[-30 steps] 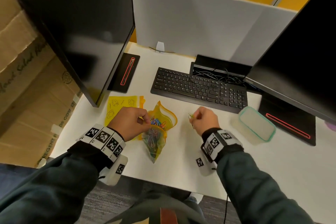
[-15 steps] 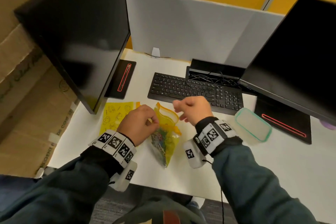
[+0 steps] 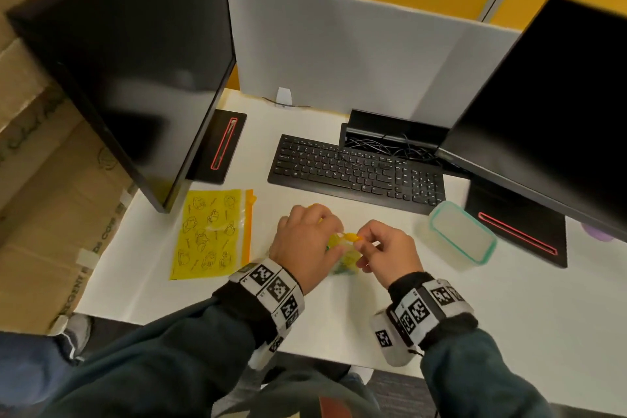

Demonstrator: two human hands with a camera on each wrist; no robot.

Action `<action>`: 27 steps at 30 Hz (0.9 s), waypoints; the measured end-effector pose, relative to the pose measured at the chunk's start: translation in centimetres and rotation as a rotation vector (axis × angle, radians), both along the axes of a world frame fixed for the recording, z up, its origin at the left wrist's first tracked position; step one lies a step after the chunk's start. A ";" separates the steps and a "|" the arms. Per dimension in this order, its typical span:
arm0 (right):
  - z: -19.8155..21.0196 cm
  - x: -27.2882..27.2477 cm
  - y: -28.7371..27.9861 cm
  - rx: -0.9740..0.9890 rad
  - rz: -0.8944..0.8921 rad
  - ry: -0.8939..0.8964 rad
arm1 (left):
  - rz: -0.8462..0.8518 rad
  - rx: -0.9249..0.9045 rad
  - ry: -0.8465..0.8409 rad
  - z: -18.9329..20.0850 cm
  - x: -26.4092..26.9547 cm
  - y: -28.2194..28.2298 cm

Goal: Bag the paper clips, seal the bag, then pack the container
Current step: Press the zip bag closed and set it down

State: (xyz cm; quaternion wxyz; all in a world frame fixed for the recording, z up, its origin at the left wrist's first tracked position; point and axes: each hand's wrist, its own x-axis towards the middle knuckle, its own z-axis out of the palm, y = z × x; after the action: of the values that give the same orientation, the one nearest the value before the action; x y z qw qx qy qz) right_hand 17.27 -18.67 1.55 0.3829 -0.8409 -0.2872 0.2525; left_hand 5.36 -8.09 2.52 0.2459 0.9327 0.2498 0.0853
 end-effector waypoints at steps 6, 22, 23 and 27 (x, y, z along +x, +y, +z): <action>-0.3 0.7 -0.8 0.006 0.002 -0.023 | -0.162 0.095 0.130 0.4 2.6 0.2; 0.2 5.9 1.0 -0.156 0.142 -0.157 | -0.182 0.259 0.224 -0.3 4.8 3.8; 0.0 6.7 0.8 -0.162 0.117 -0.146 | -0.158 0.262 0.237 -0.5 4.6 4.7; -1.0 9.1 0.0 -0.198 0.004 -0.065 | -0.039 0.222 0.301 -1.5 3.6 7.4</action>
State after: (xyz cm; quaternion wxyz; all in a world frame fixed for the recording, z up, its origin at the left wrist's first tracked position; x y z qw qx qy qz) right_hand 26.38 -18.66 0.58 0.2877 -0.8818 -0.2748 0.2531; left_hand 8.91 -0.73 1.02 0.1031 0.9610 0.2545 -0.0330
